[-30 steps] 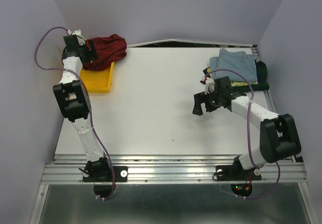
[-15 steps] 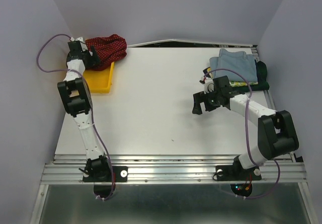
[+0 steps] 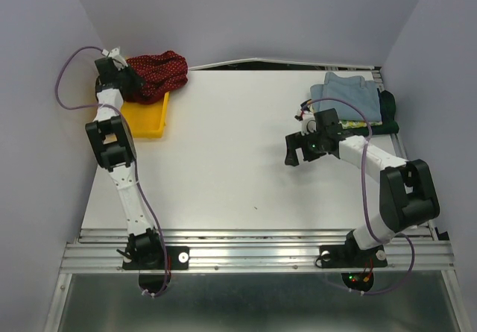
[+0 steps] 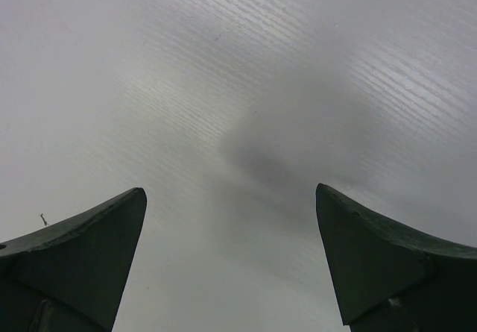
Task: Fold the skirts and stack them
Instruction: Grab the skirt from the pile, then move the skirt to the center of the board
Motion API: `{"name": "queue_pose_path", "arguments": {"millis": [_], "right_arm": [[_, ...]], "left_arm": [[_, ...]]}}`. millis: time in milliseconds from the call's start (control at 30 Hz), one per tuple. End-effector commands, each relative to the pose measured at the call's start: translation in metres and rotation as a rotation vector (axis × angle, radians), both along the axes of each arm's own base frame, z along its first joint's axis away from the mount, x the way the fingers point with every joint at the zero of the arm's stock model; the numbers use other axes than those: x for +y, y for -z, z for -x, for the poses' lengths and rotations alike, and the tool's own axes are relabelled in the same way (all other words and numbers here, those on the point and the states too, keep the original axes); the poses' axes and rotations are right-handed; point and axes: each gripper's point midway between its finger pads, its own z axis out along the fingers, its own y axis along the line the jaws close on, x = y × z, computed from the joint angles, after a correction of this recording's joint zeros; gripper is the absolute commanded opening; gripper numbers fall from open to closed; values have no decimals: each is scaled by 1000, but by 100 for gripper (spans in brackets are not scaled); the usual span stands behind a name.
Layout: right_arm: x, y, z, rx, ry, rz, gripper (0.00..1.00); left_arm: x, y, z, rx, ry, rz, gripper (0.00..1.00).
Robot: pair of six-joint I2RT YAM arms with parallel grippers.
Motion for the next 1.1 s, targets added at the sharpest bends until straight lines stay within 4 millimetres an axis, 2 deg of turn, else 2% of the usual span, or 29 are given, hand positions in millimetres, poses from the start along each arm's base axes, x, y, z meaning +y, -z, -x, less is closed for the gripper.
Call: {"name": "queue_pose_path", "arguments": {"millis": [0,67,100,167,200,267,300,367,400,467,500,567,600,667,700,767,800,867,967,1067], "right_arm": [[2,-23,-18,-74,0,2,100],[2,-24,-18,-79,-1,1,100],[1,-25,-18,-82,1,1,100],[1,-27,-17,-85,-1,0,100],[2,-29,-17,-92,0,-4,100],[3,-34,-19,-102,0,-9,100],[2,-36,-20,-110,3,-10,100],[3,-41,-22,-122,7,-13,100],[4,-46,-25,-133,11,-19,100],[5,-52,-27,-145,16,-28,100],[6,-58,-30,-160,14,-37,100],[4,-66,-35,-179,24,-45,100],[2,-70,-38,-189,31,-49,100],[4,-83,-44,-218,30,-59,100],[5,-88,-46,-231,26,-65,100],[4,-103,-53,-264,33,-77,100],[5,-110,-55,-281,29,-82,100],[6,-129,-60,-332,15,-91,100],[10,-149,-63,-384,-14,-104,100],[15,-164,-61,-423,-47,-132,99]], "left_arm": [[4,-92,-12,-236,90,51,3],[1,-107,-11,-262,108,40,0],[-3,-126,-7,-292,131,35,0],[-12,-147,1,-322,178,40,0],[-17,-167,7,-352,199,37,0],[-29,-192,18,-383,245,68,0],[-35,-217,26,-424,266,62,0],[-44,-245,36,-462,294,72,0],[-53,-272,47,-502,325,77,0],[-62,-300,59,-543,352,77,0],[-71,-327,71,-581,375,85,0],[-82,-354,84,-621,410,88,0],[-91,-379,98,-665,440,75,0],[-103,-401,112,-691,467,96,0],[-112,-420,126,-723,493,88,0],[-126,-434,141,-733,525,109,0],[-134,-445,155,-744,553,108,0],[-149,-449,169,-733,592,127,0],[-175,-444,196,-701,655,145,0],[-192,-428,220,-654,676,166,0]]}}
